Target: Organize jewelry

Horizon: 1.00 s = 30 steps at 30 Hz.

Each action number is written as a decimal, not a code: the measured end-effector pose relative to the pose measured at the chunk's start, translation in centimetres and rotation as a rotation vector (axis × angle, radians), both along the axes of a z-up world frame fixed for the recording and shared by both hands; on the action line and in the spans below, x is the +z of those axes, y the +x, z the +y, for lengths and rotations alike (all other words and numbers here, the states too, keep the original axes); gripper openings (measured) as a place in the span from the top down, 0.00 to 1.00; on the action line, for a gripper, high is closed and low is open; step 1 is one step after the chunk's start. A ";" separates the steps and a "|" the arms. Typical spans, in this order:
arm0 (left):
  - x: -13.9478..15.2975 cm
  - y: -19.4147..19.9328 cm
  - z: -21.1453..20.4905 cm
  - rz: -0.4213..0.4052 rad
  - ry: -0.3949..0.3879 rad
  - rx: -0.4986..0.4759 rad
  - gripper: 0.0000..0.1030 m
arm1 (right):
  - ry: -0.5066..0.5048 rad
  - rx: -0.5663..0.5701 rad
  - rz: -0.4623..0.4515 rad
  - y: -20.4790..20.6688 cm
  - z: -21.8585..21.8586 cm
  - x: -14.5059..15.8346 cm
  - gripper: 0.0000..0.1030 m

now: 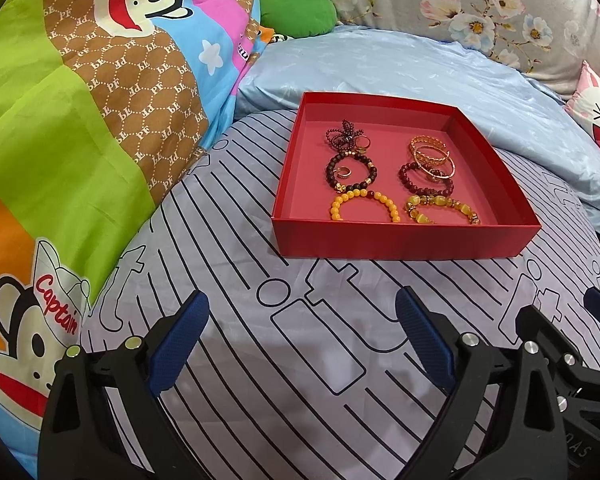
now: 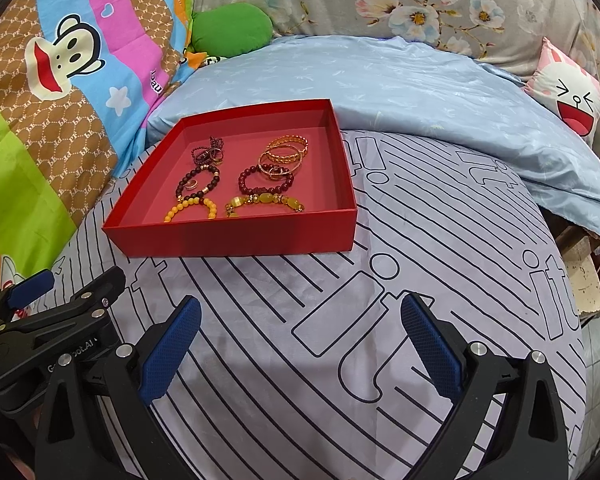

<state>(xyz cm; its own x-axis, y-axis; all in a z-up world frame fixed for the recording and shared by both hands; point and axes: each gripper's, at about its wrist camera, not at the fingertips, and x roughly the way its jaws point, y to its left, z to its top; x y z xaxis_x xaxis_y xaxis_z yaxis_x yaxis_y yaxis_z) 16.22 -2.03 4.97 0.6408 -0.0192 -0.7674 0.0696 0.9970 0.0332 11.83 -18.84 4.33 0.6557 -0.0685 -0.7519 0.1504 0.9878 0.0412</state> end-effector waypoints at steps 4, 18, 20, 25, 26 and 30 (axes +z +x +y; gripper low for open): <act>0.0 0.1 0.1 0.004 0.000 -0.002 0.13 | 0.002 -0.001 0.000 0.0 0.0 0.0 0.06; 0.1 0.2 0.1 0.004 0.001 -0.002 0.14 | -0.001 0.000 0.000 0.0 0.0 0.0 0.06; 0.1 0.2 0.1 0.004 0.000 -0.001 0.14 | 0.000 0.000 0.000 0.0 0.1 0.0 0.06; 0.2 0.2 0.1 0.007 0.002 -0.005 0.14 | 0.000 -0.001 0.000 0.0 0.0 0.0 0.06; 0.2 0.3 0.2 0.007 0.002 -0.005 0.14 | 0.001 -0.001 0.000 0.0 0.0 0.0 0.06; 0.3 0.4 0.2 0.006 0.002 -0.005 0.14 | -0.001 0.000 0.000 0.1 0.0 0.1 0.06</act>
